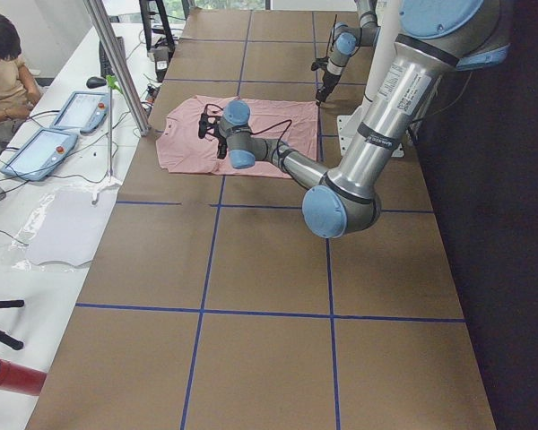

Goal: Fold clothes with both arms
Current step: 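Move the right gripper along the shirt side to the hem corner nearest the robot, then move the left gripper down to the other hem corner nearest the robot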

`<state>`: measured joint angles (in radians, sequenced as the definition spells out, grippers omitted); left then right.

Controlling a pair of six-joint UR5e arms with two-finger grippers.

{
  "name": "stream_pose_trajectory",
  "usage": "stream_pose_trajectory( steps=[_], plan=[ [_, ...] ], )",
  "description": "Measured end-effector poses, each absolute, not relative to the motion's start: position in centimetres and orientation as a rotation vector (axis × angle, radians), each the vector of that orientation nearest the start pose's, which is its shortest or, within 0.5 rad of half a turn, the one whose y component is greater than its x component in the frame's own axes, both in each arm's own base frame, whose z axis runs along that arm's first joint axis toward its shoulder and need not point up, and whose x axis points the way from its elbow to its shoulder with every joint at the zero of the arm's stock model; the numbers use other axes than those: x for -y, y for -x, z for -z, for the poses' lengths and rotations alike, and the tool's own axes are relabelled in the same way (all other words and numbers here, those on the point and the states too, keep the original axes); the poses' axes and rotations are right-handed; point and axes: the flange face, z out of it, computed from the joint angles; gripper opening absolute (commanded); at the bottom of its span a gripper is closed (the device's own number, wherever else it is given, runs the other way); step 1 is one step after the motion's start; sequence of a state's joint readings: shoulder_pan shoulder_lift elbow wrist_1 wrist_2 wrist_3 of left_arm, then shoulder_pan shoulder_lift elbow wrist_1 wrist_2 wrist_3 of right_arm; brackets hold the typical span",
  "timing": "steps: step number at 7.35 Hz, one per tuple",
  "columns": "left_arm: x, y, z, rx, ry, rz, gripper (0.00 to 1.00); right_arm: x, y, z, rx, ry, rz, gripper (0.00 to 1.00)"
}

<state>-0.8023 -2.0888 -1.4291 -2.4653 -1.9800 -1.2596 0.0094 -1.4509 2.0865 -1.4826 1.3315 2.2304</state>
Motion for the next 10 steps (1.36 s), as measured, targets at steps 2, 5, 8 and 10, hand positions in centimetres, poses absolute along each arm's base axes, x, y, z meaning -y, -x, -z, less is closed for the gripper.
stream_pose_trajectory(
  steps=[2,5,8,10],
  plan=[
    [56.3,-41.4,-32.0,-1.248,-0.349,0.176,0.89,16.5,50.3,-35.7,0.765,0.01,-0.728,0.0],
    [54.8,-41.1,-31.1,-1.286,-0.301,0.236,0.91,17.6,48.7,-33.6,0.808,0.02,-0.748,0.0],
    [41.2,-39.6,-33.2,-1.305,-0.145,0.3,0.82,17.9,47.6,-32.1,0.841,0.032,-0.751,0.0],
    [33.8,-41.2,-35.5,-1.222,-0.066,0.358,0.82,17.9,47.5,-31.9,0.845,0.037,-0.749,0.0]
  ],
)
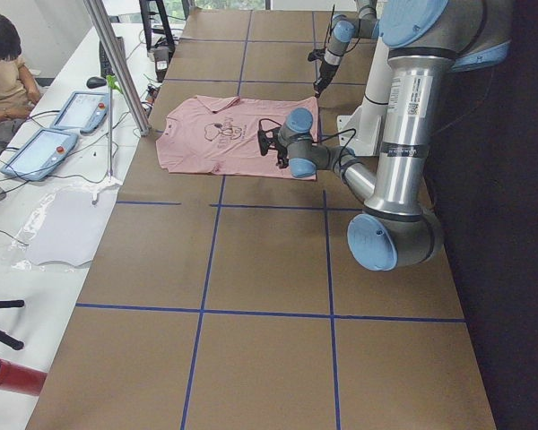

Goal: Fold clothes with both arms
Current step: 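Move the left gripper down to the other hem corner nearest the robot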

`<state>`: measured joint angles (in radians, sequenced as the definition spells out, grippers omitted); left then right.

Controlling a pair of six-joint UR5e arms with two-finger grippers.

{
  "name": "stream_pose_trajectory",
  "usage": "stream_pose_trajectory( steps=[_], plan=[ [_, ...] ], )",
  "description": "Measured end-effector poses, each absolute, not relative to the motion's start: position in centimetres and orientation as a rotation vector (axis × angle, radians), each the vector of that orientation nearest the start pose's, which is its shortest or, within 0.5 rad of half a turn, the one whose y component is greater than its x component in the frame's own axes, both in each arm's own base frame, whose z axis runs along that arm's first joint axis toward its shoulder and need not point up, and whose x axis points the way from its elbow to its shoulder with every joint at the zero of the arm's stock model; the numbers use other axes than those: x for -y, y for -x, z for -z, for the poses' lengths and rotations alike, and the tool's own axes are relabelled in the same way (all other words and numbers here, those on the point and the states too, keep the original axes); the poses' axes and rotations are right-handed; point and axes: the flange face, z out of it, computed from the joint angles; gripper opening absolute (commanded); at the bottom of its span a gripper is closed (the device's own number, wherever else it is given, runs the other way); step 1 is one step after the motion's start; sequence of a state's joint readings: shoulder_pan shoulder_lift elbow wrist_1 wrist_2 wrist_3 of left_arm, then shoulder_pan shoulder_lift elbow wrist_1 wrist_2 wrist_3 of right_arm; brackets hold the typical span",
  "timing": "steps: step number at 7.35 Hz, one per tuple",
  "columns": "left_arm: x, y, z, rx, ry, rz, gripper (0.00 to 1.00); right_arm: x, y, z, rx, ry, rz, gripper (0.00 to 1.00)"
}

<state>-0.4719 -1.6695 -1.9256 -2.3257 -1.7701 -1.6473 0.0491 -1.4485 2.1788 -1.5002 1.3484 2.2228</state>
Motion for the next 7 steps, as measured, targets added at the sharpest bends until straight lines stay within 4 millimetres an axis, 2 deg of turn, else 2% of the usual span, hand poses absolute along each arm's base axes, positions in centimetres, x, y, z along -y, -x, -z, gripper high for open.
stream_pose_trajectory(
  steps=[2,4,5,7],
  plan=[
    [29.7,-42.4,-37.2,-1.152,-0.027,0.36,0.82,17.8,47.6,-31.9,0.844,0.038,-0.748,0.0],
    [28.0,-43.2,-37.8,-1.076,-0.005,0.372,0.81,17.8,47.6,-31.9,0.843,0.039,-0.747,0.0],
    [27.2,-43.6,-37.7,-1.039,0.006,0.37,0.74,17.8,47.7,-31.9,0.844,0.039,-0.746,0.0],
    [25.2,-44.9,-37.7,-1.006,0.03,0.355,0.7,17.7,47.7,-31.9,0.843,0.038,-0.746,0.0]
  ],
)
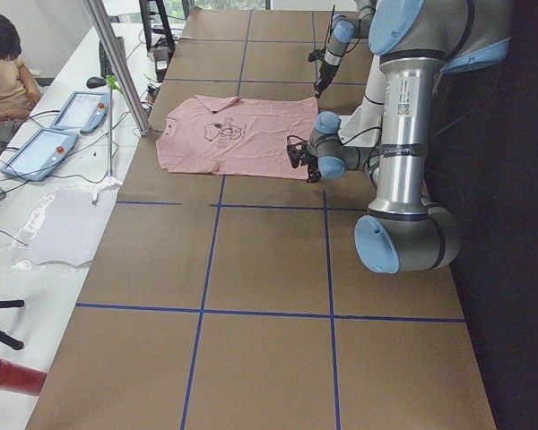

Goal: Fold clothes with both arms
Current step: 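Move the left gripper down to the other hem corner nearest the robot, then grasp both hem corners with both grippers and lift the hem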

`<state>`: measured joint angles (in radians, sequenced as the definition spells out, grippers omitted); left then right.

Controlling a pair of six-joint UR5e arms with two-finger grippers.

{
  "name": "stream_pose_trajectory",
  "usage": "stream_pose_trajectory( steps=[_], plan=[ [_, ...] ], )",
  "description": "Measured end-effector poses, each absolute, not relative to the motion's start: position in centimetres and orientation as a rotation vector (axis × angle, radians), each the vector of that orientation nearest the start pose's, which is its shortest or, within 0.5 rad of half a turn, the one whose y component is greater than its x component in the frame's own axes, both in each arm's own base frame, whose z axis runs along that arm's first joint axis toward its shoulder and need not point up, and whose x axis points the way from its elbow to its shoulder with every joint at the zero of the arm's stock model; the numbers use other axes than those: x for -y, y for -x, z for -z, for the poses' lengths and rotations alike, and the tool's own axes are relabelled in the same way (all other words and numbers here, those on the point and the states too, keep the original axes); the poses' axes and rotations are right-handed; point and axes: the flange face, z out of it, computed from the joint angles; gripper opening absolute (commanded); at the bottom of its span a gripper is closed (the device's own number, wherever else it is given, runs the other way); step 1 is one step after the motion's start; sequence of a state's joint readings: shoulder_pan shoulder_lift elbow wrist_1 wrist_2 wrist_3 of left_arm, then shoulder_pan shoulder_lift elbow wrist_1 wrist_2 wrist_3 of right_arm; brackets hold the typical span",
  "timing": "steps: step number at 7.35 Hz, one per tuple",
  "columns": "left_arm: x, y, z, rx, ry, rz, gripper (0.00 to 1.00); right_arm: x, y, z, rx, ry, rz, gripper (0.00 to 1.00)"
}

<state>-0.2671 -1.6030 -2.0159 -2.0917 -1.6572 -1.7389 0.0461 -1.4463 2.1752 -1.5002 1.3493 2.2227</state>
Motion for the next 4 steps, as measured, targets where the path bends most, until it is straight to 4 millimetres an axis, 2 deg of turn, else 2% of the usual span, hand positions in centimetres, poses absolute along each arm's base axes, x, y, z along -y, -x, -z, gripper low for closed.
stream_pose_trajectory(
  steps=[2,4],
  plan=[
    [24.15,-45.78,-38.04,-0.99,0.042,0.341,0.65,17.79,47.65,-32.0,0.841,0.037,-0.746,0.0],
    [23.8,-46.12,-38.2,-0.976,0.047,0.335,0.53,17.8,47.67,-32.03,0.841,0.036,-0.744,0.0]
  ],
)
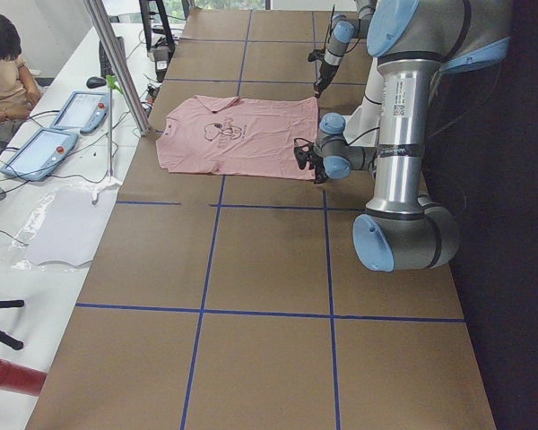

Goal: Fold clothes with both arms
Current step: 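Grasp both hem corners with both grippers and lift the hem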

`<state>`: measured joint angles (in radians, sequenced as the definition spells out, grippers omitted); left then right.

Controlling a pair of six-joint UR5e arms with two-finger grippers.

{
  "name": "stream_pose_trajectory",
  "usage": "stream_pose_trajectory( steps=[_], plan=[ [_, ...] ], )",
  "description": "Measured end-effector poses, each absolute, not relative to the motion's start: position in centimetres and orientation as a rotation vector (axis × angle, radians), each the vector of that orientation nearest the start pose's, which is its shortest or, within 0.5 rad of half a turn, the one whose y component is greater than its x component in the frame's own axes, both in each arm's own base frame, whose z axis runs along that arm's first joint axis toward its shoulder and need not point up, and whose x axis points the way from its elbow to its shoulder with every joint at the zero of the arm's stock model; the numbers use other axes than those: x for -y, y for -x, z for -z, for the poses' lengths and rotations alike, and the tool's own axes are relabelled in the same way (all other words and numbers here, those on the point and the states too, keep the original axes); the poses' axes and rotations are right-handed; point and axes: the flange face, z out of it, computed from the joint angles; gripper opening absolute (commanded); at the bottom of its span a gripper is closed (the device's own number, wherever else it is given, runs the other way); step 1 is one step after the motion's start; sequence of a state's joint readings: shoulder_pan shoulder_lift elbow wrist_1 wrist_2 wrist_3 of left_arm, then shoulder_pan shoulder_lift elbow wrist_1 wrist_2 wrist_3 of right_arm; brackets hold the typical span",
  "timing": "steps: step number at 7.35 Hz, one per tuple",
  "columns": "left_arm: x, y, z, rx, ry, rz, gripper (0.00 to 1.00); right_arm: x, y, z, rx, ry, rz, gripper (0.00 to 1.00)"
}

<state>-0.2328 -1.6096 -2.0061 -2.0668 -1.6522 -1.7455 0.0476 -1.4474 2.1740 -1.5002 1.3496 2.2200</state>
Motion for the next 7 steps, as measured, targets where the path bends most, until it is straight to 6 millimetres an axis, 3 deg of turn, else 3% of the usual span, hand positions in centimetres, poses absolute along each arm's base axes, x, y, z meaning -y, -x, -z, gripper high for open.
stream_pose_trajectory(
  steps=[2,3,4,7],
  plan=[
    [23.74,-46.33,-38.36,-0.97,0.049,0.334,0.37,17.84,47.66,-32.06,0.84,0.035,-0.745,0.0],
    [23.73,-46.41,-38.44,-0.968,0.049,0.334,0.09,17.83,47.67,-32.09,0.84,0.035,-0.745,0.0],
    [23.73,-46.44,-38.47,-0.967,0.05,0.333,0.0,17.82,47.68,-32.1,0.839,0.035,-0.745,0.0],
    [23.83,-46.96,-37.59,-0.97,0.052,0.331,0.0,17.84,47.67,-32.18,0.837,0.034,-0.745,0.0]
  ],
)
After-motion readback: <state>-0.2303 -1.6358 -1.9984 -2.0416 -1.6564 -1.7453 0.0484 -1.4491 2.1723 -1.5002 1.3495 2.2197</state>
